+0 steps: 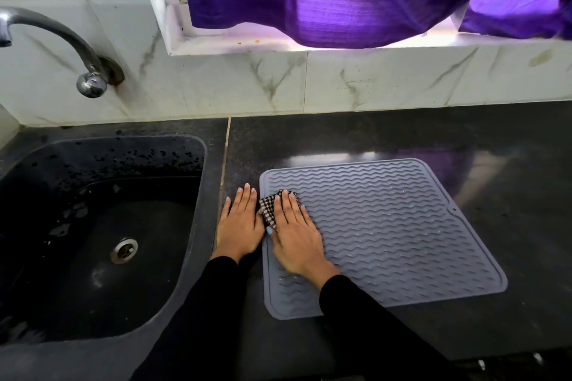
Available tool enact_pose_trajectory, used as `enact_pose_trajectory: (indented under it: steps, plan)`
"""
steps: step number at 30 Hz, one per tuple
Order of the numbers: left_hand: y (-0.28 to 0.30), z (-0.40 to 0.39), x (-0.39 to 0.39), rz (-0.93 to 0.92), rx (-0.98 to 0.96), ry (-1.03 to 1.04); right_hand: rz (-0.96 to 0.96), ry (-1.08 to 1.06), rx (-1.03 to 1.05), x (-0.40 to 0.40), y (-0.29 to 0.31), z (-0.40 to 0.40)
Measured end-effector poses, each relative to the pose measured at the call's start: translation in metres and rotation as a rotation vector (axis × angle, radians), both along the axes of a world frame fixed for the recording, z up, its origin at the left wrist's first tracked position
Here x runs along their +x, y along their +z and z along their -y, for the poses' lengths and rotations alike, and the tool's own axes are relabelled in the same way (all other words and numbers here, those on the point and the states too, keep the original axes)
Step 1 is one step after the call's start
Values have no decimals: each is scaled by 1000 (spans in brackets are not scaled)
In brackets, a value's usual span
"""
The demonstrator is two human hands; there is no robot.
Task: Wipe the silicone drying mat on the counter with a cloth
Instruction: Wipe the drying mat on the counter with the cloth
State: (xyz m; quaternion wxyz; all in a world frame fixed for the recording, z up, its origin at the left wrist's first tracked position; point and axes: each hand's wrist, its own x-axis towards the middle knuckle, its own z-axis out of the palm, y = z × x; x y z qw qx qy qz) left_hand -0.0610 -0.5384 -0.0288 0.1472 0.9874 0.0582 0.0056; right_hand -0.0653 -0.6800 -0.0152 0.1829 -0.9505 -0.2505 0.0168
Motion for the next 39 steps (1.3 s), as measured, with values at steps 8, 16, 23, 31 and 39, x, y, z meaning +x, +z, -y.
enact_pose_trajectory:
  steps: [8, 16, 23, 31, 39]
  plan:
    - [23, -9, -2, -243, -409, -2, -520, -307, 835, 9, 36, 7]
    - [11, -10, -4, -235, -591, 67, 45, -94, -29, -47, -11, -20]
    - [6, -14, -4, -221, -594, 54, 36, -4, 8, -40, -2, -13]
    - [7, -3, -40, 72, -371, 7, -554, -258, 768, -25, 29, 3]
    - [-9, 3, -68, 65, 62, -63, -56, -140, -16, -118, 8, 12]
